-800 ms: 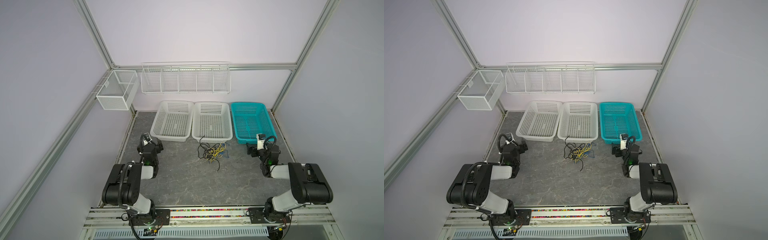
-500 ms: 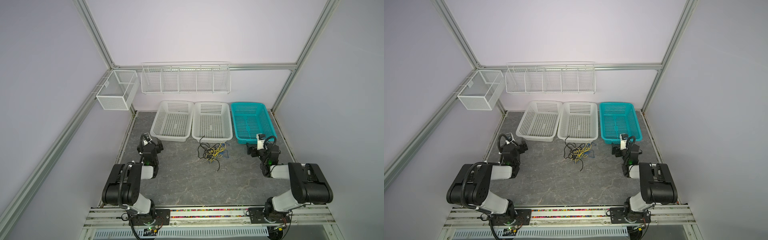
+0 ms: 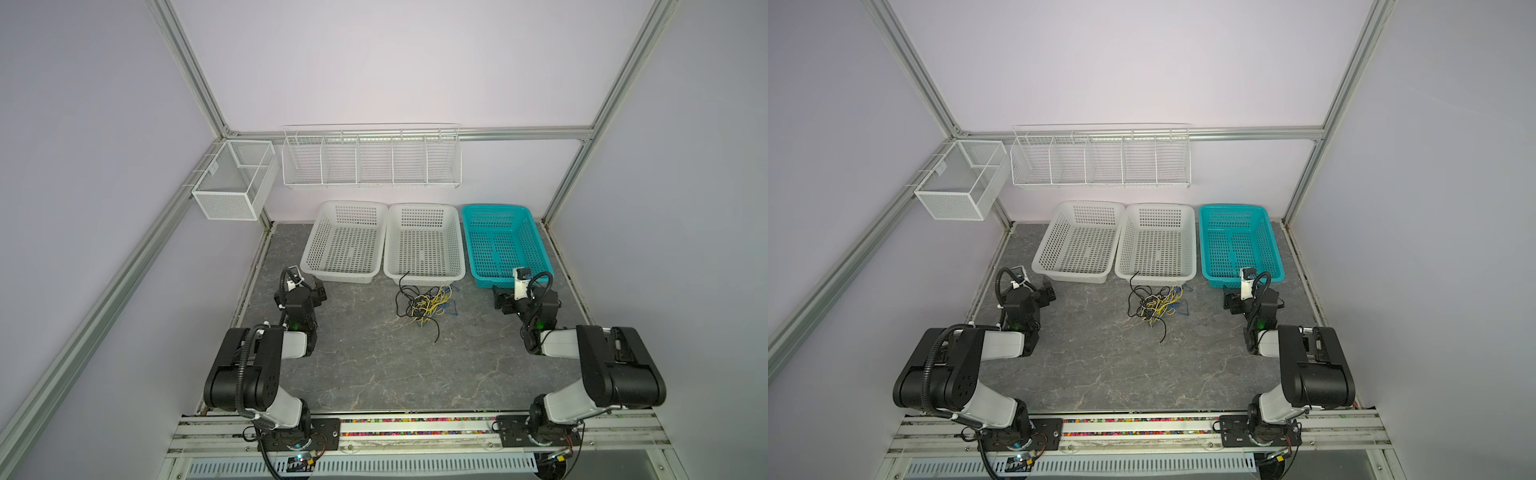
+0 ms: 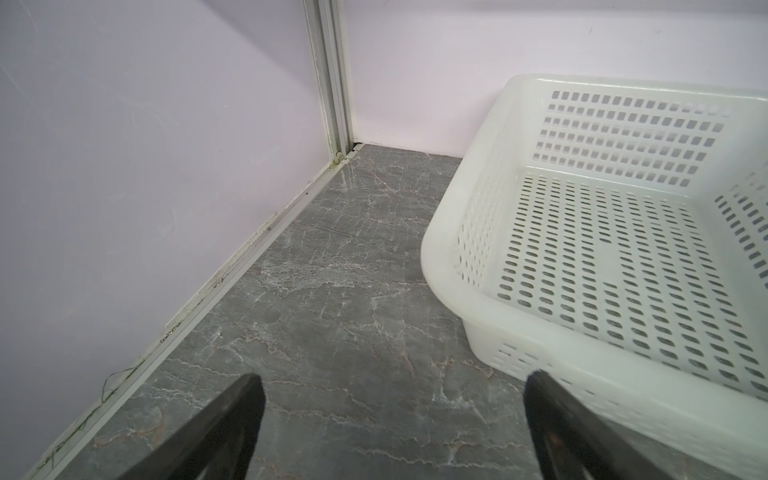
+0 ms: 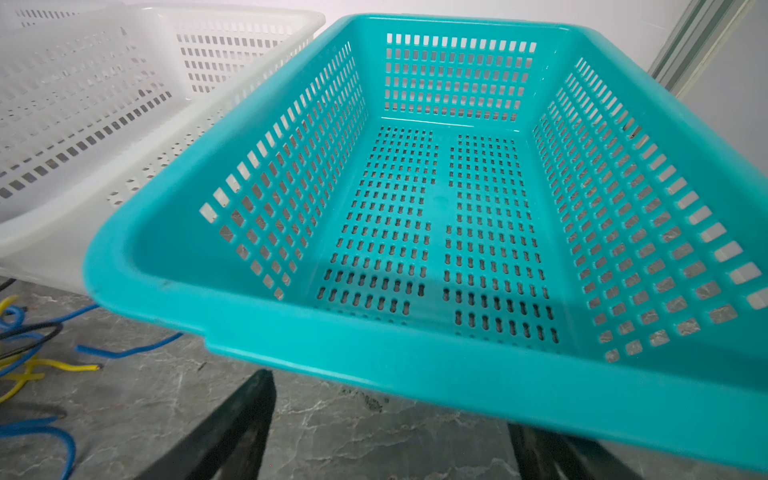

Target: Untangle the cables

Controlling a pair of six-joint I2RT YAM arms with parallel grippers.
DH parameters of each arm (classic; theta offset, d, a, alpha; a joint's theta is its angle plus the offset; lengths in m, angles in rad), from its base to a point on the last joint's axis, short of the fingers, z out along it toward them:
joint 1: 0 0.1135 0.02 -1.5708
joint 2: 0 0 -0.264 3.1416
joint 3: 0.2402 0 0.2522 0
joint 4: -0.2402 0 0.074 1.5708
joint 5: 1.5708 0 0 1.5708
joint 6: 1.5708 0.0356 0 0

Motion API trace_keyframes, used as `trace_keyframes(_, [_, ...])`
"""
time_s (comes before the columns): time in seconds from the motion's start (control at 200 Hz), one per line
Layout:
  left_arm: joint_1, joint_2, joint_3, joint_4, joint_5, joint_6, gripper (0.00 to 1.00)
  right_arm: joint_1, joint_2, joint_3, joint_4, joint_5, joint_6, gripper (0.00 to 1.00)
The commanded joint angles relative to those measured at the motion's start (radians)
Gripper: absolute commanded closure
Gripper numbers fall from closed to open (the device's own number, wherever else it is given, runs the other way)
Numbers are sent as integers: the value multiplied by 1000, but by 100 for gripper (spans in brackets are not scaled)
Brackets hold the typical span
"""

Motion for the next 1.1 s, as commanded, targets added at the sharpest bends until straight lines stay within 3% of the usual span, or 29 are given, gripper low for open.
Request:
trace_keyframes(0.0, [1,9,0,28,7,10,1,2,-9,-2,14,-11,-16,12])
trace_keyframes(0.69, [0,9,1,29,7,11,1,3,-10,-5,18,-11,-15,12])
trace_keyframes(0.81, [1,7,1,26,7,8,1,6,-49,-24,12,-56,-43,12])
trace_keyframes(0.935, [1,-34,23,-38,-16,3,1,13,-72,-103,144,-23,-38,12])
trace_keyframes(1.03, [-5,-88,43,-121,26,29,1,22,-102,-142,212,-21,-39,12])
trace_keyframes(1.1, [-17,-157,44,-188,36,41,2,24,-226,-104,2,-64,-66,12])
